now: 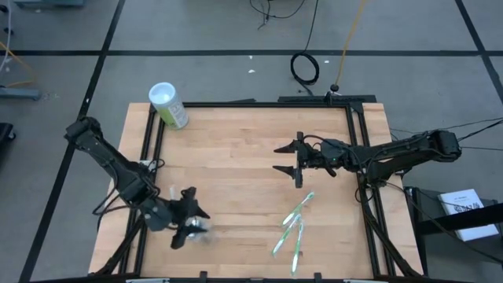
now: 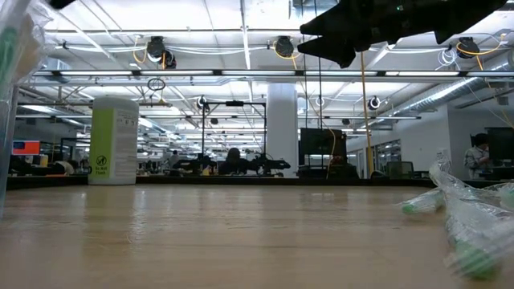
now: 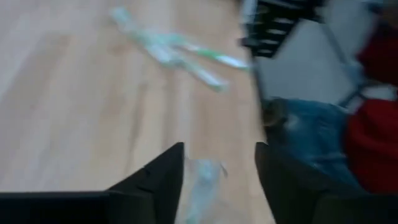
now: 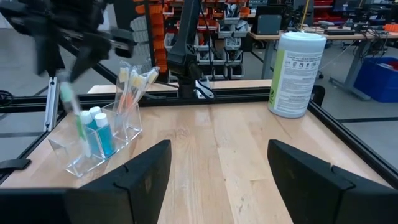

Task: Pick & Place toothbrushing station
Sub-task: Put the green toothbrush into the transparent organizer, then adjust the green toothbrushes

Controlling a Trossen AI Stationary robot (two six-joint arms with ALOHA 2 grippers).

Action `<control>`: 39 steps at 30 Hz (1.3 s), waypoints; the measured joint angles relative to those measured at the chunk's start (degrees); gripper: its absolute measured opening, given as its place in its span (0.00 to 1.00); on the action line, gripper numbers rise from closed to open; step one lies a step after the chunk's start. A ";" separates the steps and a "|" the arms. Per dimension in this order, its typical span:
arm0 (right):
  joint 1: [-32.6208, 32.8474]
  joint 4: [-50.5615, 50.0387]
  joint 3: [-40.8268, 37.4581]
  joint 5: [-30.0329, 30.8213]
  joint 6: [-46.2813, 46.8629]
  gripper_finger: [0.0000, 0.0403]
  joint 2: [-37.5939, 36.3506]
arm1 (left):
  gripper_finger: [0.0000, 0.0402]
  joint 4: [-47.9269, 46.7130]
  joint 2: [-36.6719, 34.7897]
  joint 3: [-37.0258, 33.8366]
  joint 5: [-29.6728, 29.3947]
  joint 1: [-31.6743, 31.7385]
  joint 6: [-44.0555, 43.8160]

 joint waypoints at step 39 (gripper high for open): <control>4.79 -19.01 -8.07 -15.50 17.01 0.64 -11.74 | 0.63 34.79 19.07 -0.04 27.70 31.61 33.13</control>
